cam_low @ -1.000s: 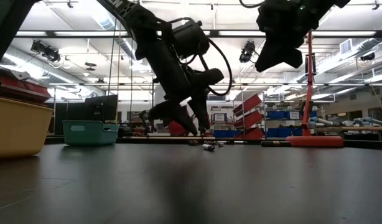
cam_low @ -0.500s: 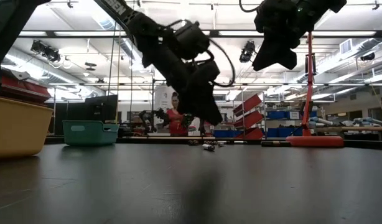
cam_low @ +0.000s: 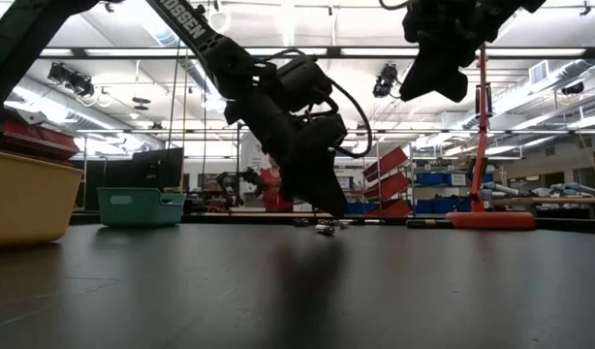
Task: Sort batteries
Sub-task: Put the white battery into the blue bin
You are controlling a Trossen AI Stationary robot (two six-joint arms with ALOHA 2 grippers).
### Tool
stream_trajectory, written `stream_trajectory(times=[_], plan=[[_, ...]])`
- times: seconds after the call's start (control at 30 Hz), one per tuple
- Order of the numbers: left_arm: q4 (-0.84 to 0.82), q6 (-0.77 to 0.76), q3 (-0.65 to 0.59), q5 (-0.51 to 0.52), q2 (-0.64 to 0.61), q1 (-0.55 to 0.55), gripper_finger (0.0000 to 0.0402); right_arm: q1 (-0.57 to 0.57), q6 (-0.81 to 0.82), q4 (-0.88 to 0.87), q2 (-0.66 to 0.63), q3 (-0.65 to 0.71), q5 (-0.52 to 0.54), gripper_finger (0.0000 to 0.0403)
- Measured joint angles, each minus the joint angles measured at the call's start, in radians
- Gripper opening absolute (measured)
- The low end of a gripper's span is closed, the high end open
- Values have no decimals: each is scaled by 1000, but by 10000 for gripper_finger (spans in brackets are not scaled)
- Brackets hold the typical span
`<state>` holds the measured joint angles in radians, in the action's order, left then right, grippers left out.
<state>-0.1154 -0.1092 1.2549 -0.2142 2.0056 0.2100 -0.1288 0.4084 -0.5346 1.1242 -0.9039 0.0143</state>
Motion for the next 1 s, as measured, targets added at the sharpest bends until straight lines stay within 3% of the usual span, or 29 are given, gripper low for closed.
stream_trajectory(times=[0.57, 0.77, 1.0], plan=[[-247, -76, 2, -56, -17, -11, 136, -17, -11, -2, -7, 0, 0, 67], [-273, -25, 4, 29, -13, -52, 136, -18, -18, -2, -7, 0, 0, 67], [-277, 25, 3, 277, -12, -128, 136, -18, -11, -3, -7, 0, 1, 67]])
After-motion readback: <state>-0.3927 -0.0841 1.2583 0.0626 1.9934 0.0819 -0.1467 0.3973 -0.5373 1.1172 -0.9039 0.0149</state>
